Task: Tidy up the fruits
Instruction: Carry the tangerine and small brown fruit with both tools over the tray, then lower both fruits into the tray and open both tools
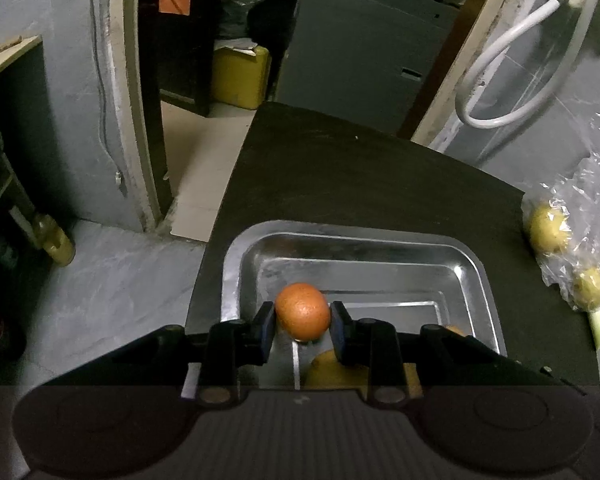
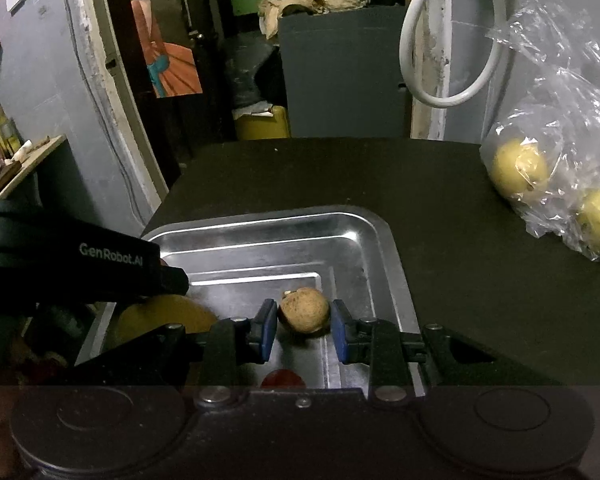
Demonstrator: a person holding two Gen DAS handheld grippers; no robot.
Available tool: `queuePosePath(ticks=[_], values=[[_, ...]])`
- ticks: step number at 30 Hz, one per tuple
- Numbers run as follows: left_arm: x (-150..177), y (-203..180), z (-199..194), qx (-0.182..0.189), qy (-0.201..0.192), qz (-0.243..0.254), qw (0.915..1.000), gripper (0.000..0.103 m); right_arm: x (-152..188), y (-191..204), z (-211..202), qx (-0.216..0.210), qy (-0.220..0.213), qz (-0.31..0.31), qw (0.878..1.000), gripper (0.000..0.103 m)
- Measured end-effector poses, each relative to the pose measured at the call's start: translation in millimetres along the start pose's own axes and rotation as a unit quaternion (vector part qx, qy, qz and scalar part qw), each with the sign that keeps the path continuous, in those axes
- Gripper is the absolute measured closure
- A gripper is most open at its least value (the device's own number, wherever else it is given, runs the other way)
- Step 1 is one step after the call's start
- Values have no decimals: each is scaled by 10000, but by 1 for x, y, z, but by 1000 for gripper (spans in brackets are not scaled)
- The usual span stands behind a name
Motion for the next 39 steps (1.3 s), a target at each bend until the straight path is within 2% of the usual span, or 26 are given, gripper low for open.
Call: queuePosePath(ticks=[12,22,31,39], values=[[0,5,1,32,31,-66,10000,71,-1,-3,5,33,104,67,9999,71],[0,5,1,57,45,-51,10000,59,-2,-2,5,35,108,65,9999,67],[0,-7,-8,143,-24,-8,9999,28,1,-6,-4,91,48,165,9998,50],[0,-2,-23,216,-68,-148,9996,16,3,-12,-22,259,-158,191,9994,25]])
Point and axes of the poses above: each gripper's, at about its wrist camera, not at the fingertips, and z roughly the way its jaws point, y to its left, x to its underside, the point moved 8 cm from there along z, roughly the way its jaws point, and after that the axes turned 14 degrees about y, right-handed, at the moved point
